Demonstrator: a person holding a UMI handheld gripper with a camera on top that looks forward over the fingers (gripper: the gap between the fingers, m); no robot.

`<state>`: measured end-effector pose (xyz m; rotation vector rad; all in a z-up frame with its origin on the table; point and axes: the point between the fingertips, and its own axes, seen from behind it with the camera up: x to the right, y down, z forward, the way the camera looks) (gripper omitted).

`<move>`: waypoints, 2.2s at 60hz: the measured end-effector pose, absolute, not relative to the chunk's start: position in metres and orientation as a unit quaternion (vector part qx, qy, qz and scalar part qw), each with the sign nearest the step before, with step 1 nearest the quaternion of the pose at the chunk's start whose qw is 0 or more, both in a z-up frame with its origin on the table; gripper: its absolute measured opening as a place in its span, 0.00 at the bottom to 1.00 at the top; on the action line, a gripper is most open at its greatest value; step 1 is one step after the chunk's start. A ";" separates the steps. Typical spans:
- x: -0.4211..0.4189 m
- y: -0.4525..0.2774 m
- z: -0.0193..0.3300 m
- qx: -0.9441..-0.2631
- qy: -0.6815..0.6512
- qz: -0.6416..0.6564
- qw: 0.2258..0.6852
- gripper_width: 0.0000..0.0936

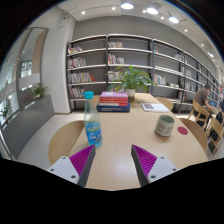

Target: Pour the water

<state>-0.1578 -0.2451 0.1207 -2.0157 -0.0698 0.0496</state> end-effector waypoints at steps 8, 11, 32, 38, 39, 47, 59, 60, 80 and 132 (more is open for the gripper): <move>-0.207 -0.217 0.108 -0.848 -0.054 0.039 0.526 0.78; -0.218 -0.202 0.104 -0.844 -0.056 0.039 0.532 0.78; -0.260 -0.093 0.100 -0.828 -0.063 0.038 0.556 0.78; -0.257 -0.072 0.092 -0.819 -0.069 0.030 0.568 0.71; -0.256 -0.070 0.093 -0.817 -0.070 0.028 0.571 0.68; -0.261 -0.062 0.097 -0.791 -0.082 0.043 0.604 0.51; -0.265 -0.058 0.103 -0.768 -0.084 0.075 0.631 0.39; -0.265 -0.058 0.103 -0.768 -0.082 0.078 0.631 0.39; -0.215 -0.034 0.152 -0.761 0.033 0.215 0.611 0.39; 0.007 0.011 0.176 -0.432 0.592 0.640 0.231 0.41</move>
